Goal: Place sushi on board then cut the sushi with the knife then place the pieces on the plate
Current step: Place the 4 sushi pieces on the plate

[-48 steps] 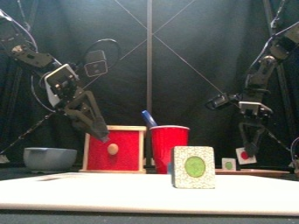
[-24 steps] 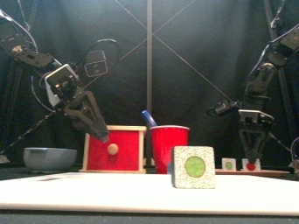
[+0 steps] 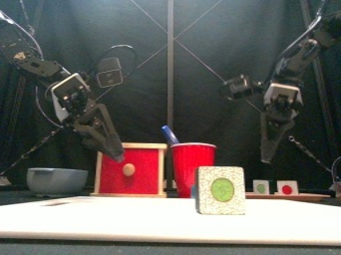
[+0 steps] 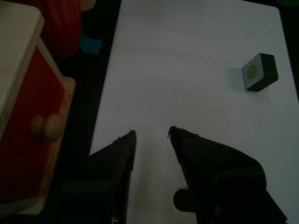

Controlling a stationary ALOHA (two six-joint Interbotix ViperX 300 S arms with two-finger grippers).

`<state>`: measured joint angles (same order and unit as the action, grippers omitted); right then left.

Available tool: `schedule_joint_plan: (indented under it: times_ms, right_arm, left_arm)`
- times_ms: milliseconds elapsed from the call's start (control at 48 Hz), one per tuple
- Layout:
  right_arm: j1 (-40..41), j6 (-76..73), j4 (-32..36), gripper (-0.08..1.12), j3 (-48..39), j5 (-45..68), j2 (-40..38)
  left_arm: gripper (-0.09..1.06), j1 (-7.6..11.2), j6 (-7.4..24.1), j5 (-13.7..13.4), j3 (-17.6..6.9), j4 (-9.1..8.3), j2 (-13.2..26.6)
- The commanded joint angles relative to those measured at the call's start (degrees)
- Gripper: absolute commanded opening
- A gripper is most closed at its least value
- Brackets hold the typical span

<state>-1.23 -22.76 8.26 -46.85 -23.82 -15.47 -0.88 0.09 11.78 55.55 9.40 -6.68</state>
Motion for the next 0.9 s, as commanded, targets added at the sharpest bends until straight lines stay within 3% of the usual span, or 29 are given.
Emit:
schedule_joint_plan:
  times_ms: [21, 146, 396, 896]
  right_arm:
    - [-4.5, -0.2, -2.1, 0.8, 3.7, 3.9, 2.1]
    - [-7.6, 0.1, -5.9, 0.81, 6.9, 7.6, 6.9]
    - [-11.0, 0.3, -6.9, 0.81, 12.9, 9.7, 14.9]
    - [-13.5, 0.3, -9.2, 0.81, 17.5, 9.6, 21.2]
  left_arm:
    - [0.77, -0.35, -0.1, 0.3, -0.7, 0.09, -0.3]
    - [0.77, -0.62, 0.0, 0.3, -0.7, 0.0, -0.3]
    - [0.77, -0.62, -0.1, 0.3, -0.5, 0.0, -0.3]
    - [0.77, -0.7, 0.1, 0.2, -0.4, 0.0, -0.3]
